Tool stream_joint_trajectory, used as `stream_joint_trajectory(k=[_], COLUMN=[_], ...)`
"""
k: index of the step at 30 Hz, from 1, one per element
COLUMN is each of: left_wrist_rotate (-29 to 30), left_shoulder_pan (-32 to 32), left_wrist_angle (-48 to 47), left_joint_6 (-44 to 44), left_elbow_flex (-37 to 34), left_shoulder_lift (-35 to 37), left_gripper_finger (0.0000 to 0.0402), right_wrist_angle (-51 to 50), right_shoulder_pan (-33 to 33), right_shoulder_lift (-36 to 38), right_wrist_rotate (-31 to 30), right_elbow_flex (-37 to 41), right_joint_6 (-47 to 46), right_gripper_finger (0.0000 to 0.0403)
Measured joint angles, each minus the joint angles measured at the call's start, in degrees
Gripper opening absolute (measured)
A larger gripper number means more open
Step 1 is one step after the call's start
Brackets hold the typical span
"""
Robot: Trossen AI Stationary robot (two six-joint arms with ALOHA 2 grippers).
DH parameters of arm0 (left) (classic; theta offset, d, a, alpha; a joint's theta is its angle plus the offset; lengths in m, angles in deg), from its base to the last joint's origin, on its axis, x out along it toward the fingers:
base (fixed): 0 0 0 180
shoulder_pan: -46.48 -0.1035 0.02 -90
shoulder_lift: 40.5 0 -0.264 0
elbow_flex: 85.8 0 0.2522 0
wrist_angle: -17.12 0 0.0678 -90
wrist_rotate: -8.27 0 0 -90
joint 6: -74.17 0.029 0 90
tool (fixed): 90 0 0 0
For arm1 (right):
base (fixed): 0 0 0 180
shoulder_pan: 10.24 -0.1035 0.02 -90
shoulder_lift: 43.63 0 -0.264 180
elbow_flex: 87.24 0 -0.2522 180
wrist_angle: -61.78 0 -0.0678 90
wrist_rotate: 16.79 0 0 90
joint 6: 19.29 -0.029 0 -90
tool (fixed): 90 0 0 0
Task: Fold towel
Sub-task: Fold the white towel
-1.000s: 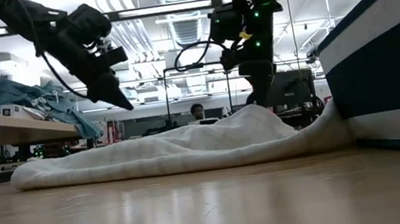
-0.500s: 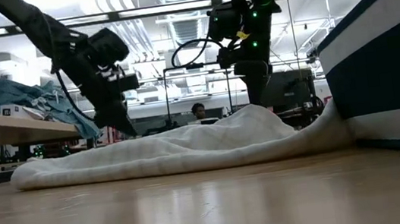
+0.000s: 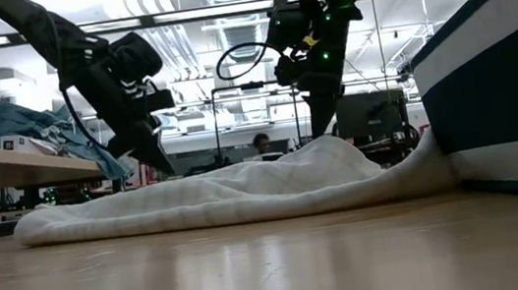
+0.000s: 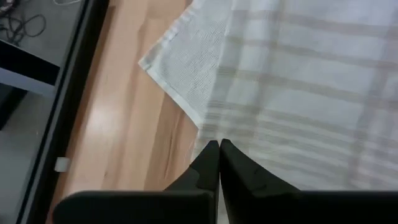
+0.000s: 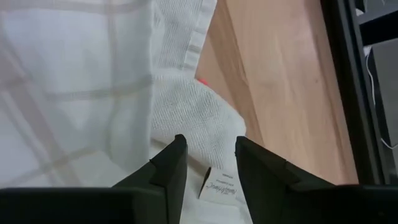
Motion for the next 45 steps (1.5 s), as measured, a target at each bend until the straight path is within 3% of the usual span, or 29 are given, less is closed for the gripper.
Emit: stream_joint_trajectory(k=[4, 11, 20, 27, 32, 36, 45], left_wrist_rotate=[0.0, -2.2, -2.9, -1.6, -1.5, -1.4, -1.0], left_shoulder_pan=[0.0, 0.0, 0.0, 0.0, 0.0, 0.0, 0.0], left_wrist_angle=[-1.0, 0.0, 7.2, 9.4, 8.9, 7.0, 3.0], left_joint_6=[-0.4, -1.0, -1.1, -1.1, 0.3, 0.6, 0.1], left_elbow_flex=[0.0, 0.0, 0.0, 0.0, 0.0, 0.0, 0.0], left_shoulder_lift=[1.6, 2.1, -1.7, -9.1, -11.5, -9.5, 0.7], left_gripper_finger=[0.0000, 0.0002, 0.0039, 0.0057, 0.0015, 0.0007, 0.0001], right_wrist_angle=[-1.2, -10.0, -4.7, -3.8, -5.2, -5.2, -6.9], right_shoulder_pan=[0.0, 0.0, -0.3, -0.5, -0.5, -0.5, -1.5], right_shoulder_lift=[0.1, 2.0, 2.0, 2.0, 2.0, 2.0, 4.0], right_wrist_rotate=[0.2, 3.1, 8.6, 8.5, 8.5, 8.3, 4.0], right_elbow_flex=[0.0, 0.1, 3.2, 4.0, 4.0, 4.0, 4.0], right_joint_6=[0.6, 9.9, 14.6, 14.5, 14.0, 14.5, 14.7], right_gripper_finger=[0.0120, 0.0121, 0.0133, 0.0083, 0.0039, 0.0006, 0.0001])
